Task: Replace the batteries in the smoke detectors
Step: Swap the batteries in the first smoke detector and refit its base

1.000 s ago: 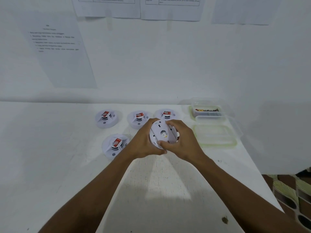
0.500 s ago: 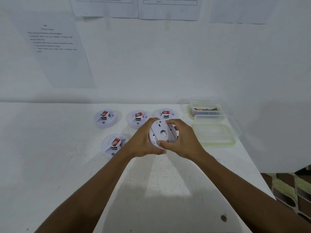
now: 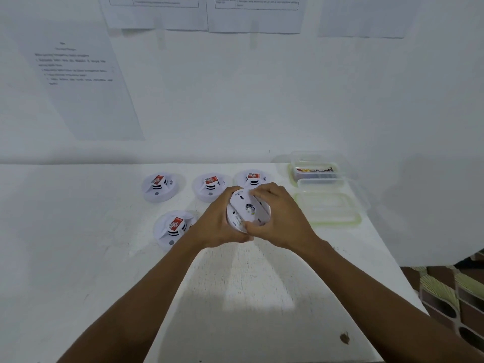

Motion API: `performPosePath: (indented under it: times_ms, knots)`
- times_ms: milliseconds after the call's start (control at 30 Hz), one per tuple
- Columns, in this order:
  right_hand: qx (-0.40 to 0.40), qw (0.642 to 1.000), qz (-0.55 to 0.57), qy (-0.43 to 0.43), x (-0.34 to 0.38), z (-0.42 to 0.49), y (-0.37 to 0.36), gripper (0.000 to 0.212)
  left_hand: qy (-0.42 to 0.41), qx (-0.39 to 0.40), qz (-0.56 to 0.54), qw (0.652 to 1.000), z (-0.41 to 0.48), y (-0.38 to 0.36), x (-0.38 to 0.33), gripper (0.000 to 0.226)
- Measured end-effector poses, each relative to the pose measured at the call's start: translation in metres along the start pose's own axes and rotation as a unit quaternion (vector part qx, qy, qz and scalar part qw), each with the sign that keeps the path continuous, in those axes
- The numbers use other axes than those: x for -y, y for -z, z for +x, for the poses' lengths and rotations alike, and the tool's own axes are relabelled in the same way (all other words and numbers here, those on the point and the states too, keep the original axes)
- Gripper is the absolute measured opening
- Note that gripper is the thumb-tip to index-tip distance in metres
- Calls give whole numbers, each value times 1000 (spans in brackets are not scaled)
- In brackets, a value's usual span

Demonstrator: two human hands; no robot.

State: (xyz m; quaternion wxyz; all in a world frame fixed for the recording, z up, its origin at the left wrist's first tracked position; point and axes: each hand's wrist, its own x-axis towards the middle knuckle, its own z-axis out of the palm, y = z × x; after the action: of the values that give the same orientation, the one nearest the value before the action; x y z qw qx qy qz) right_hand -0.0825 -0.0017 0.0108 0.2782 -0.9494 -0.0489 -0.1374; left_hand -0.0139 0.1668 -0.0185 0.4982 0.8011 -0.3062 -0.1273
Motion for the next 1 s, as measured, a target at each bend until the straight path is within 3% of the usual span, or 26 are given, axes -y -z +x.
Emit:
performPosePath:
  times_ms: [133,267,467,567,800,1000]
  knots:
    - [-23,996,81,30,2,-3,7,58,-1,-12,-1,1000,-7,5,10,85]
    - [-80,990,114,25,-21,-1,17,53,0,-56,8,998,-18,20,21,97]
    - [50,999,-1,-22,-53,0,0,60,3,-61,7,998,-22,43,30,109]
    - [73,996,-44,-38,-54,5,-13,57,7,-45,10,999,-23,42,31,111]
    - [-42,997,59,-19,-29,11,-18,37,-23,-30,17,999,-21,26,24,103]
    - [-22,993,109,-42,14,27,-4,50,-61,-7,50,997,-10,10,-1,82]
